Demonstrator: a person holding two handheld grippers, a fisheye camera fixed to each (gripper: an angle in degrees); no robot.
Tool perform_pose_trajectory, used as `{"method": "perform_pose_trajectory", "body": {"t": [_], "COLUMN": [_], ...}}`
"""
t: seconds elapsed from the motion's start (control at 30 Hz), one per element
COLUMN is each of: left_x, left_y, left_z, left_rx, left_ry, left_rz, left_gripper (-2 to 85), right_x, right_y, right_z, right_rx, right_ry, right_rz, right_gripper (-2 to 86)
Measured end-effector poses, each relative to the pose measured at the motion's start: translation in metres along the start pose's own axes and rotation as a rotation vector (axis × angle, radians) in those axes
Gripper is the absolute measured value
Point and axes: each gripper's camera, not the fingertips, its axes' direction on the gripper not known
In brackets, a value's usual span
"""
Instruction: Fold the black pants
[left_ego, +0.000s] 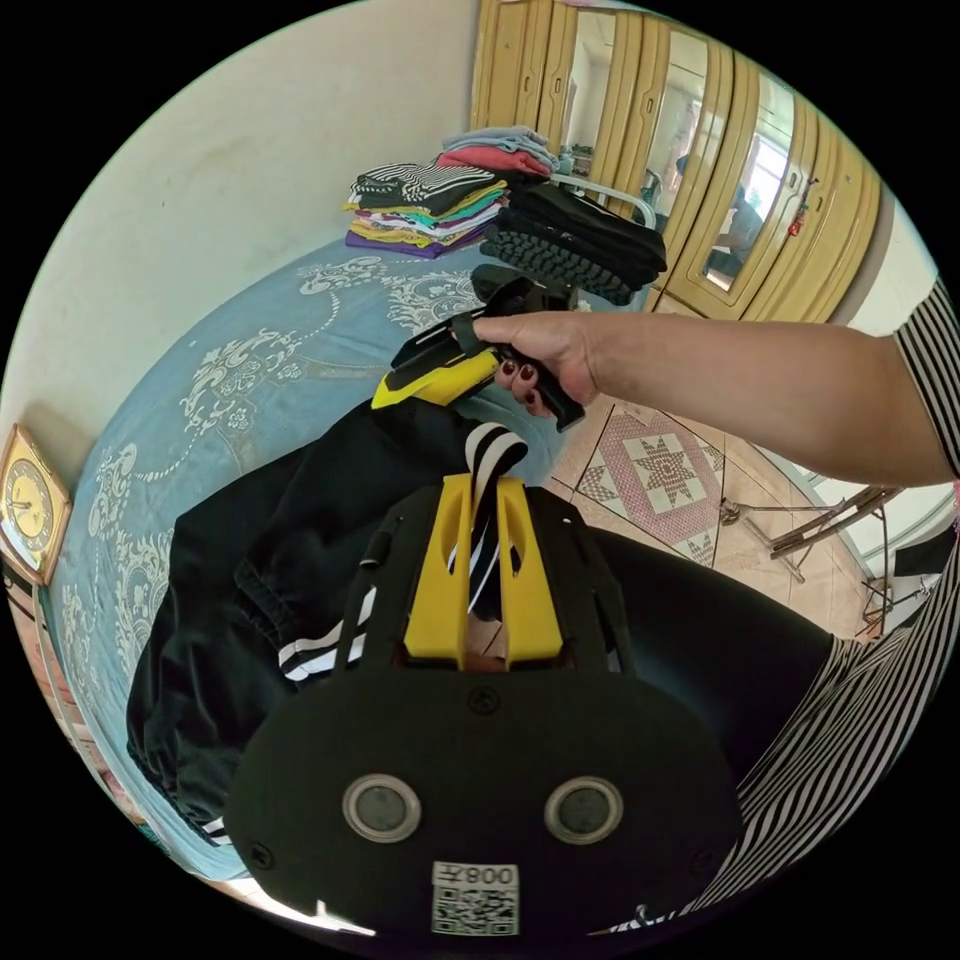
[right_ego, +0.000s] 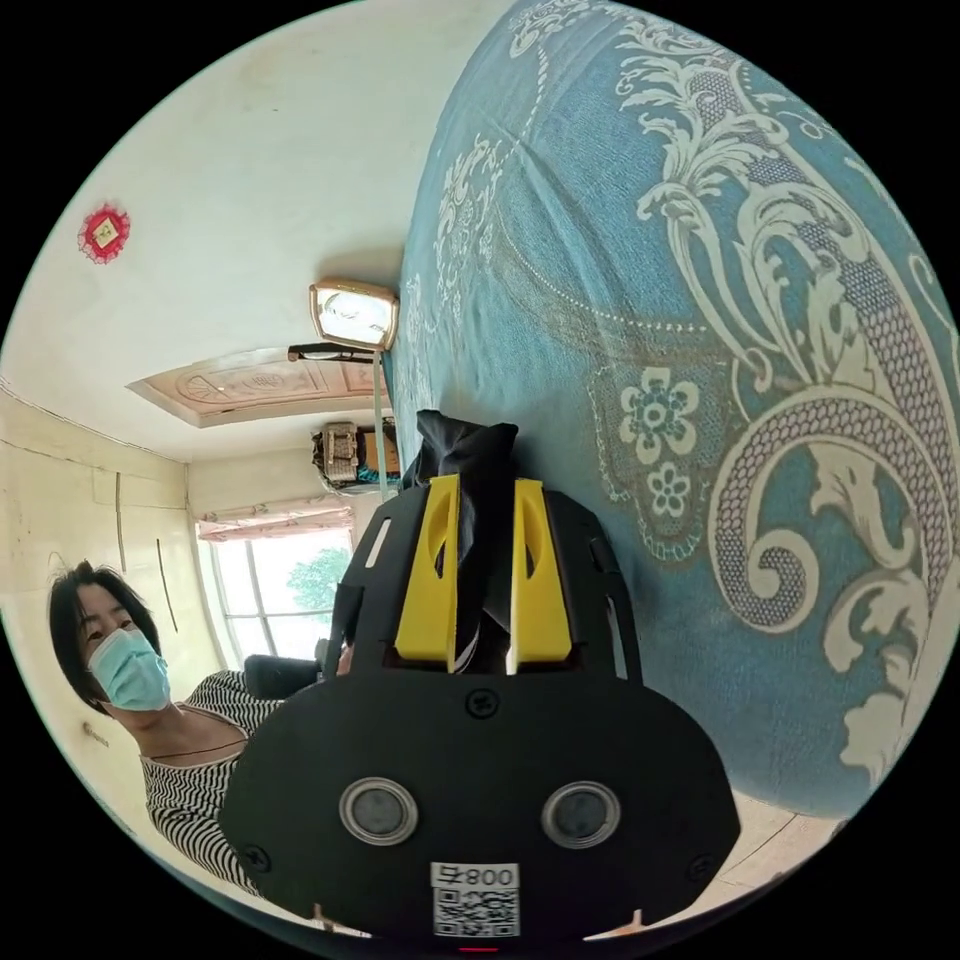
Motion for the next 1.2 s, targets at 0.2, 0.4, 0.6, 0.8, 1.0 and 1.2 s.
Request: {"method": "perform_pose_trajectory", "body": {"t": [0.2, 0.4, 0.6, 0.8, 1.0, 1.2], "left_x": [0.002, 0.004, -0.021, -0.080, -0.156, -0.225], "left_y": [0.010, 0.021, 0.051, 0.107, 0.195, 0.296], "left_z": [-0.015, -0.028, -0.060, -0.125, -0.198, -0.249], "left_rx": [0.017, 0.033, 0.078, 0.222, 0.388, 0.502], "left_ry": [0.037, 0.104, 0.165, 0.225, 0.247, 0.216], "left_rz": [0.011, 0.042, -0.001, -0.168, -0.421, -0.669], "left_gripper": [2.7, 2.6, 2.6, 3.0, 3.3, 3.6], "right_x": [-0.018, -0.031, -0.051, -0.115, -0.197, -0.264], "right_y": [0.000, 0.018, 0.039, 0.045, 0.038, 0.019], "right_z": [0.001, -0.016, -0.009, 0.026, 0.102, 0.214], "right_rx": [0.012, 0.075, 0.137, 0.176, 0.115, 0.000], "right_ry": [0.005, 0.051, 0.022, -0.057, -0.112, -0.118], "right_rz": [-0.014, 0.018, 0.032, -0.078, -0.228, -0.318], "right_gripper": [4.0, 3.1, 2.9, 3.1, 2.9, 3.2]}}
